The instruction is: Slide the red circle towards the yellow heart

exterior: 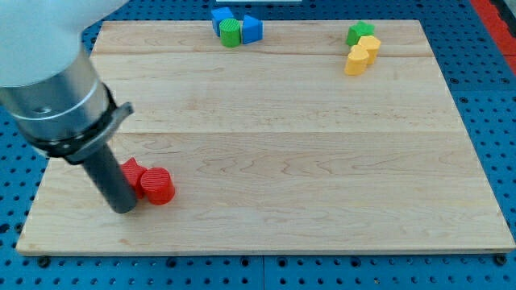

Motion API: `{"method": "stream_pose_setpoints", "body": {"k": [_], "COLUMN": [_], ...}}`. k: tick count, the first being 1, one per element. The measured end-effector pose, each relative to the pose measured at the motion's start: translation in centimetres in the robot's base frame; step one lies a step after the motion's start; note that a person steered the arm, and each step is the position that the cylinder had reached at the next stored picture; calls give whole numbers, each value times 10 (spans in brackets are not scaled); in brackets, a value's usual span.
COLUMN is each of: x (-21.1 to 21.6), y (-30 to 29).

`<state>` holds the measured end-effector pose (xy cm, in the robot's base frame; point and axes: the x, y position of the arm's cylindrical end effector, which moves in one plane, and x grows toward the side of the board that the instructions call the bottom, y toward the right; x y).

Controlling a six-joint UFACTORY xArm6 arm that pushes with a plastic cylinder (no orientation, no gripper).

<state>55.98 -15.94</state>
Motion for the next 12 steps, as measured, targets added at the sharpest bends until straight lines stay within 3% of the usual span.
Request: {"method": "stream_pose_setpoints", "body": {"k": [5, 7, 8, 11, 12], "x": [-51, -167, -204, -273, -248], "y": [127, 105, 120, 240, 171]}}
